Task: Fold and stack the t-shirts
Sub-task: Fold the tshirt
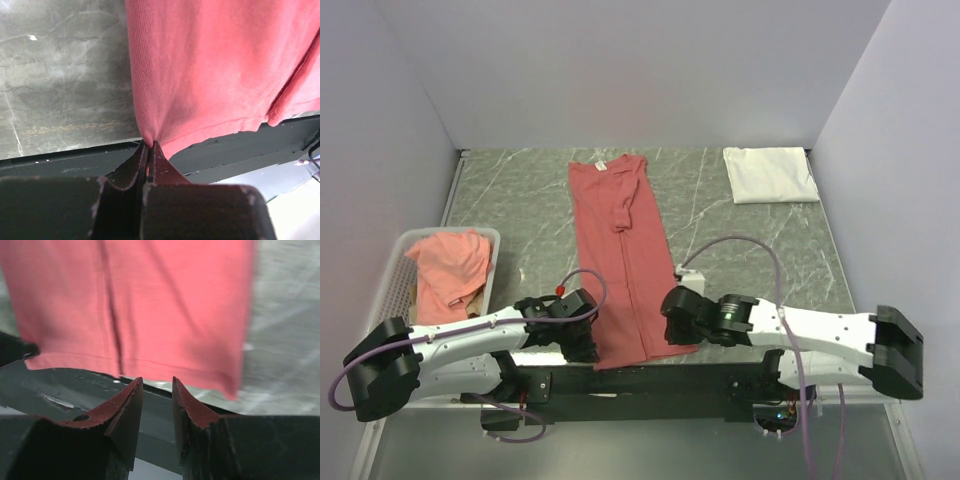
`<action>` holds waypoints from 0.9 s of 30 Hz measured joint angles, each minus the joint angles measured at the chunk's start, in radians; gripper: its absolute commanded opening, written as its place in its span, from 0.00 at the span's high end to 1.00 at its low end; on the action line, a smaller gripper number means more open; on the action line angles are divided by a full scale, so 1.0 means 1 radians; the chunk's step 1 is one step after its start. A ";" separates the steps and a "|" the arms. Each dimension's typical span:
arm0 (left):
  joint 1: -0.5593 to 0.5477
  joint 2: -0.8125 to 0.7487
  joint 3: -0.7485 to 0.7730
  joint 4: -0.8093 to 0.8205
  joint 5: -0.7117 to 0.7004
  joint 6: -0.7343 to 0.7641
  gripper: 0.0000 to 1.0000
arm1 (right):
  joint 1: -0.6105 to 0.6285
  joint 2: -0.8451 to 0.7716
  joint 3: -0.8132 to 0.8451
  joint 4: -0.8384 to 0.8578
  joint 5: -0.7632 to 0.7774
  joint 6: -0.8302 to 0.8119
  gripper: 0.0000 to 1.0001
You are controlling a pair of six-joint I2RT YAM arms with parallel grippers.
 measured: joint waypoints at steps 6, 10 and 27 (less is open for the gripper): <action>0.000 -0.019 -0.017 0.001 0.002 -0.011 0.99 | 0.103 0.202 0.110 0.031 0.040 0.013 0.63; 0.000 -0.039 -0.024 -0.001 0.002 -0.015 0.99 | 0.134 0.290 0.129 0.052 0.044 0.014 0.63; 0.000 -0.047 -0.029 -0.002 0.003 -0.019 0.99 | 0.182 0.428 0.182 0.076 0.057 0.038 0.70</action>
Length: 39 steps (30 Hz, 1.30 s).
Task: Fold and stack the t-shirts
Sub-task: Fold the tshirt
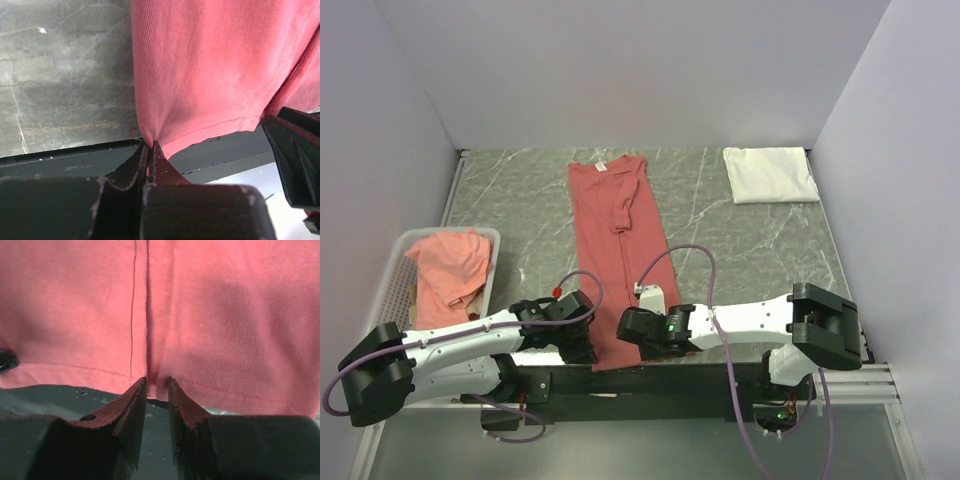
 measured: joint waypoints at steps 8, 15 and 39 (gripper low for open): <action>0.000 -0.019 -0.007 0.000 0.000 -0.003 0.99 | 0.005 0.025 0.006 -0.018 0.016 0.006 0.80; 0.000 -0.024 -0.011 0.000 0.000 -0.003 0.99 | 0.011 0.025 0.013 -0.044 0.031 0.009 0.99; 0.000 -0.024 -0.011 0.000 0.008 -0.003 0.99 | 0.054 0.005 0.083 -0.089 0.032 0.025 0.54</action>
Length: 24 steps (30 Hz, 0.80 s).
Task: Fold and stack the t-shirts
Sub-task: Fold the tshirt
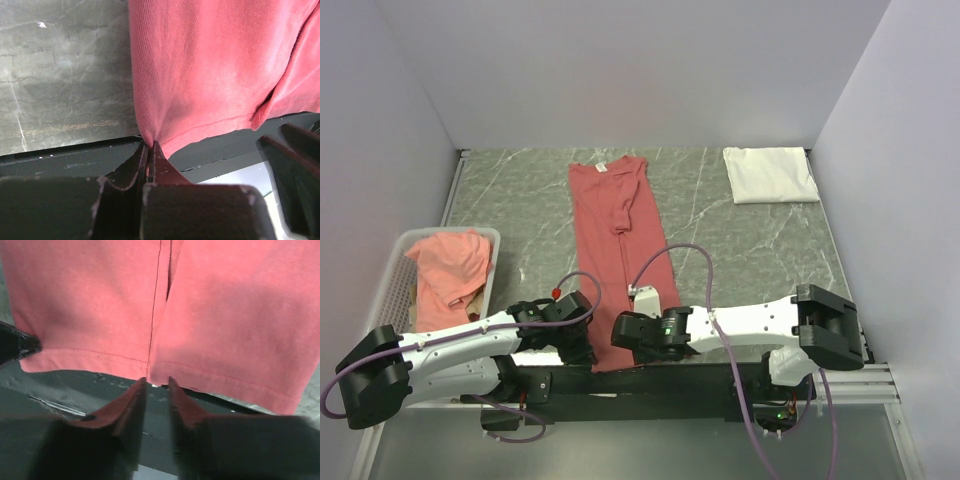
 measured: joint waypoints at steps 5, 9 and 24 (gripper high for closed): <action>0.000 0.000 0.000 0.000 0.000 0.000 0.99 | -0.021 -0.100 -0.068 0.017 -0.021 0.014 0.45; -0.002 0.000 0.000 0.000 0.000 0.000 0.99 | -0.113 -0.308 -0.195 0.030 -0.046 0.041 0.45; -0.009 -0.001 -0.006 0.009 -0.001 -0.019 0.99 | -0.331 -0.653 -0.564 0.064 -0.202 0.105 0.53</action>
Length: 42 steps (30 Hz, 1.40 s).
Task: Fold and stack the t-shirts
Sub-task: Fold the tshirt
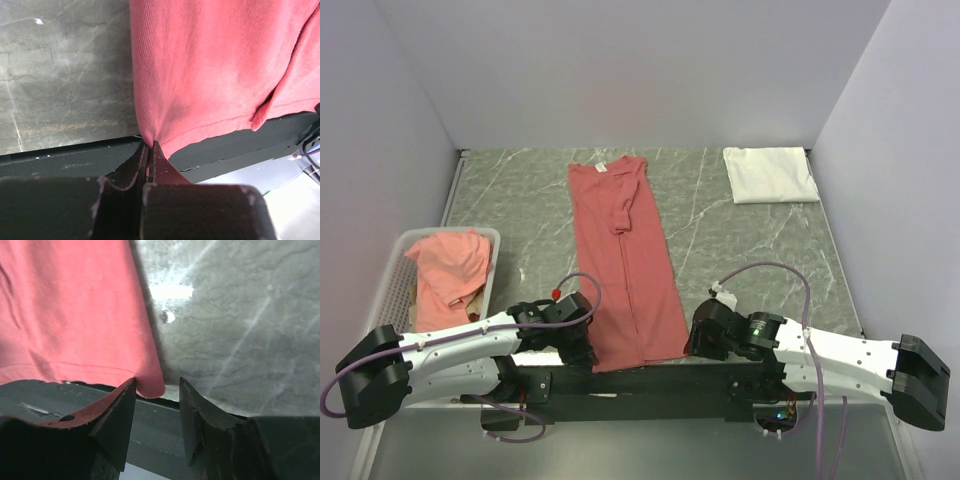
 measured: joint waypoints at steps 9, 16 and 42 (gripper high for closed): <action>-0.004 0.002 -0.001 0.008 0.000 0.000 0.99 | -0.014 0.013 -0.031 0.098 -0.032 0.014 0.89; -0.006 0.002 0.015 -0.008 -0.005 0.002 0.99 | -0.017 0.017 0.027 0.038 -0.027 -0.008 0.99; 0.614 0.543 0.492 0.169 -0.001 0.285 0.99 | -0.456 0.921 0.910 0.138 -0.067 -0.402 1.00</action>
